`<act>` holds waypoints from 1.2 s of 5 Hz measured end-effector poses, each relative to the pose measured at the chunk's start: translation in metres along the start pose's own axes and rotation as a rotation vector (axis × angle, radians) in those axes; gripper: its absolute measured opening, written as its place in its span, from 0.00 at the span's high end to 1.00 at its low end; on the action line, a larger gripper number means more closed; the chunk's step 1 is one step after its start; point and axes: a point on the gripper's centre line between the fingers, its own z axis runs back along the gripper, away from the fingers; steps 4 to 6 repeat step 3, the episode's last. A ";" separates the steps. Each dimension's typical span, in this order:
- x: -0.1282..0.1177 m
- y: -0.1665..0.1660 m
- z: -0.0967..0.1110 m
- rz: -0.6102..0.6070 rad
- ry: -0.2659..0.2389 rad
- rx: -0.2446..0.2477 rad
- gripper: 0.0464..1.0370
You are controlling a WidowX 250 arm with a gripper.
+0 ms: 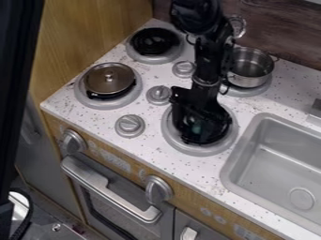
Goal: Put the blue object on the bottom right burner
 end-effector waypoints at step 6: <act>-0.003 0.012 0.061 -0.008 -0.101 -0.056 0.04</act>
